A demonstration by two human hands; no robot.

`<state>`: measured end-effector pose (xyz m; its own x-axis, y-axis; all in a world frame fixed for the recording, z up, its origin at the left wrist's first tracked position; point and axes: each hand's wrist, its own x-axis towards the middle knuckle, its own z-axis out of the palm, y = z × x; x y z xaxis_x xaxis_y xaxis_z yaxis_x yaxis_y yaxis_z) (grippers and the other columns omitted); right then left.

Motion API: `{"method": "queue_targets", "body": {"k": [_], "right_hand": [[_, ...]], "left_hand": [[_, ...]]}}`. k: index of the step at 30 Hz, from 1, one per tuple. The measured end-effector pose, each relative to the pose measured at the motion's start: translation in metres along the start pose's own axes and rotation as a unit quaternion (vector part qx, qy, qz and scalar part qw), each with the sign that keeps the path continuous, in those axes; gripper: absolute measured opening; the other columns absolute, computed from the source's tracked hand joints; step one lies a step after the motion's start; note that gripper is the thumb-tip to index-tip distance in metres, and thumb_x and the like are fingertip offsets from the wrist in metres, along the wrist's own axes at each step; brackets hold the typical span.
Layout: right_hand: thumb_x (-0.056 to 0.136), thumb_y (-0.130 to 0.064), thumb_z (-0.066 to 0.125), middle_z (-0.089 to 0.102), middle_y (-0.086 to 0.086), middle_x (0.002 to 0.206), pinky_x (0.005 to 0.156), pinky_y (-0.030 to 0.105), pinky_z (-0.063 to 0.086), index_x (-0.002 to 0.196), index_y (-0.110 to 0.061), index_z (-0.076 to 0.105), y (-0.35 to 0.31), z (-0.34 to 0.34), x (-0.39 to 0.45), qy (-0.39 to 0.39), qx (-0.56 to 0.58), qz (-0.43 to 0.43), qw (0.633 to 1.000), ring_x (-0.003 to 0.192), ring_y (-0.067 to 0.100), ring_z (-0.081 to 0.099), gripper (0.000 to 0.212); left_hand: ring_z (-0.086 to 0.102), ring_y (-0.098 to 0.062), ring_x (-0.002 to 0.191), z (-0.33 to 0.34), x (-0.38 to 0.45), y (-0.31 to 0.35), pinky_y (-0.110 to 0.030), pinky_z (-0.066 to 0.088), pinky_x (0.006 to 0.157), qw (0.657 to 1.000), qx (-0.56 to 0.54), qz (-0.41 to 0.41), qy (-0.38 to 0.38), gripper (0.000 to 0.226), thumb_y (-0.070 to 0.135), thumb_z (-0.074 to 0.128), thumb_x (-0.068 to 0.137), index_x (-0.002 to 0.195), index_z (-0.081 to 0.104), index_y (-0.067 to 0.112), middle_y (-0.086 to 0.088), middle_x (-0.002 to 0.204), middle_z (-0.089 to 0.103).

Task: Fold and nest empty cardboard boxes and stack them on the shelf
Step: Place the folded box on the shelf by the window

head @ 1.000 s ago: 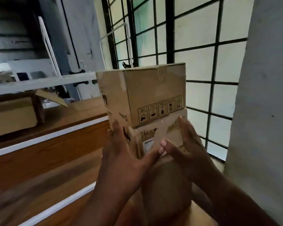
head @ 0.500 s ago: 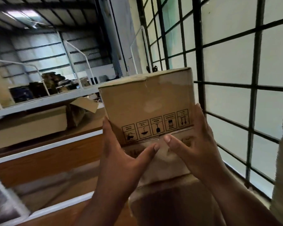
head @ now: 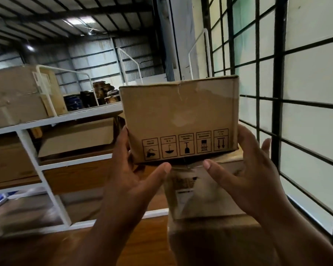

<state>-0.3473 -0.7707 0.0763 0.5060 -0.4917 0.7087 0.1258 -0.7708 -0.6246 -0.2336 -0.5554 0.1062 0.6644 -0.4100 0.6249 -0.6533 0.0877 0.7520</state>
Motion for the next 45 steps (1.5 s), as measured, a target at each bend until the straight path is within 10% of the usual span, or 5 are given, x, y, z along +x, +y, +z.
{"method": "queue_targets", "body": {"k": [12, 21, 25, 33, 45], "right_hand": [[0.088, -0.055, 0.075, 0.069, -0.014, 0.131, 0.084, 0.031, 0.064, 0.151, -0.032, 0.037, -0.107, 0.127, -0.041, -0.024, 0.105, -0.037, 0.994, 0.117, 0.008, 0.071, 0.078], [0.097, -0.022, 0.075, 0.078, 0.001, 0.123, 0.092, 0.044, 0.065, 0.136, -0.027, 0.050, -0.104, 0.255, -0.142, 0.003, 0.260, 0.170, 0.950, 0.114, 0.019, 0.076, 0.046], [0.101, -0.008, 0.070, 0.076, -0.013, 0.125, 0.094, 0.027, 0.062, 0.126, -0.037, 0.049, -0.066, 0.301, -0.206, -0.008, 0.228, 0.262, 0.938, 0.116, 0.007, 0.073, 0.044], [0.102, -0.010, 0.072, 0.069, -0.006, 0.119, 0.094, 0.044, 0.051, 0.116, -0.036, 0.056, 0.022, 0.340, -0.339, -0.058, 0.049, 0.454, 0.888, 0.114, 0.023, 0.068, 0.034], [0.109, -0.018, 0.063, 0.064, -0.008, 0.133, 0.099, 0.041, 0.051, 0.155, -0.023, 0.045, 0.051, 0.347, -0.337, -0.085, 0.020, 0.483, 0.871, 0.115, 0.017, 0.063, 0.050]], "left_hand": [[0.067, -0.027, 0.129, -0.160, -0.032, -0.065, -0.060, 0.059, 0.101, 0.991, -0.093, 0.019, 0.096, 0.077, 0.023, 0.082, 0.081, 0.147, 0.045, 0.038, 0.001, 0.140, 0.065], [0.067, -0.005, 0.122, -0.254, -0.096, -0.161, -0.040, 0.058, 0.098, 0.996, -0.028, -0.062, 0.061, 0.051, 0.029, 0.079, 0.096, 0.130, 0.052, 0.054, 0.024, 0.132, 0.065], [0.066, 0.005, 0.118, -0.261, -0.144, -0.229, -0.010, 0.056, 0.087, 0.991, -0.009, -0.135, 0.014, 0.053, -0.004, 0.075, 0.093, 0.137, 0.047, 0.010, 0.004, 0.134, 0.060], [0.063, -0.010, 0.131, -0.243, -0.255, -0.376, -0.035, 0.063, 0.099, 0.936, -0.043, -0.347, -0.047, 0.053, 0.043, 0.089, 0.084, 0.122, 0.051, 0.040, 0.010, 0.139, 0.061], [0.053, 0.021, 0.125, -0.206, -0.258, -0.409, -0.003, 0.046, 0.097, 0.944, 0.074, -0.286, -0.149, 0.066, 0.021, 0.072, 0.103, 0.150, 0.040, 0.054, 0.048, 0.137, 0.054]]}}
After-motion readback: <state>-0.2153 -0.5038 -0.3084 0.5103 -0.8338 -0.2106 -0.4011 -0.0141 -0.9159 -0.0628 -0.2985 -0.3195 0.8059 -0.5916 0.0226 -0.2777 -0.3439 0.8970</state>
